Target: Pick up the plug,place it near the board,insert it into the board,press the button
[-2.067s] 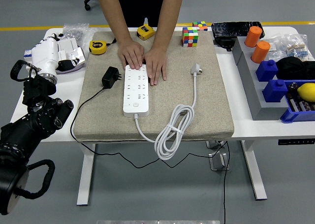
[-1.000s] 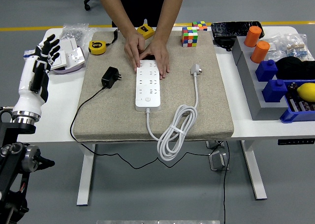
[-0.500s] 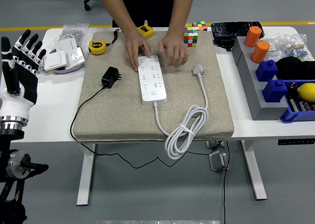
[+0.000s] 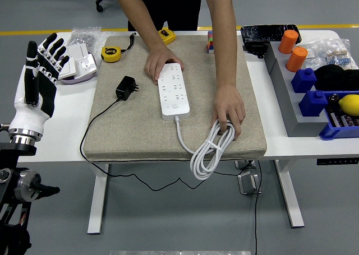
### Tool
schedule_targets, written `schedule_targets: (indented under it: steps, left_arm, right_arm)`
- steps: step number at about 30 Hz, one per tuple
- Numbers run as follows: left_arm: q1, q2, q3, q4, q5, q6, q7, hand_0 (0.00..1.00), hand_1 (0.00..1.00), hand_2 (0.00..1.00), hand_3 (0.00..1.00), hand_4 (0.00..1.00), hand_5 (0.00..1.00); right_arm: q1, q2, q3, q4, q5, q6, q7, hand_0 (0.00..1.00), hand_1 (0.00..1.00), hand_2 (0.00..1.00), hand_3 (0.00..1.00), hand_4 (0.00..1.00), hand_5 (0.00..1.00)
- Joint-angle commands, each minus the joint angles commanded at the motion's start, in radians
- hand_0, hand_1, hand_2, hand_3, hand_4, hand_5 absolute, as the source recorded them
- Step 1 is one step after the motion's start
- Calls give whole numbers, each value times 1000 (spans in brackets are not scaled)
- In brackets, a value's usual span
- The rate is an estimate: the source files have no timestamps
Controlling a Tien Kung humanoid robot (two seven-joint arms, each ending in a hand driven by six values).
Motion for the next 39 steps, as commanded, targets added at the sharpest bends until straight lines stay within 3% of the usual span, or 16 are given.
schedule_targets:
  steps: [10,16,28,29,31,34,35,39]
  left_arm:
    - [-25,7,17,11,16,-1,1,925,977,946,940,998,998]
    - [-66,13,38,44,9,3,-1,927,978,947,944,998,998]
    - [-90,10,73,96,31,3,-3,932,981,951,950,998,978]
    - [-90,7,70,101,32,2,-4,932,978,953,958,998,910]
    - [-93,2,61,112,41,-2,-4,932,978,953,958,998,910]
    - [-118,4,52,156,47,-4,-9,932,978,953,958,998,910]
    - [-126,6,49,172,41,-4,-11,898,933,959,998,998,824]
    - [-166,9,26,261,-9,-27,-11,898,933,959,998,998,824]
  right_arm:
    - [0,-4,20,0,-10,3,1,946,892,836,837,998,893]
    - [15,-8,20,0,-6,7,7,946,893,837,837,998,896]
    - [9,0,43,0,-8,3,16,946,894,838,840,998,898]
    - [9,1,43,0,-7,3,18,946,895,839,841,998,899]
    - [12,4,39,0,-3,3,22,946,895,839,841,998,899]
    - [15,3,27,0,13,0,29,946,895,839,841,998,899]
    - [15,2,22,0,17,-1,30,949,894,839,853,998,899]
    - [22,-9,1,0,21,-5,27,949,894,839,853,998,899]
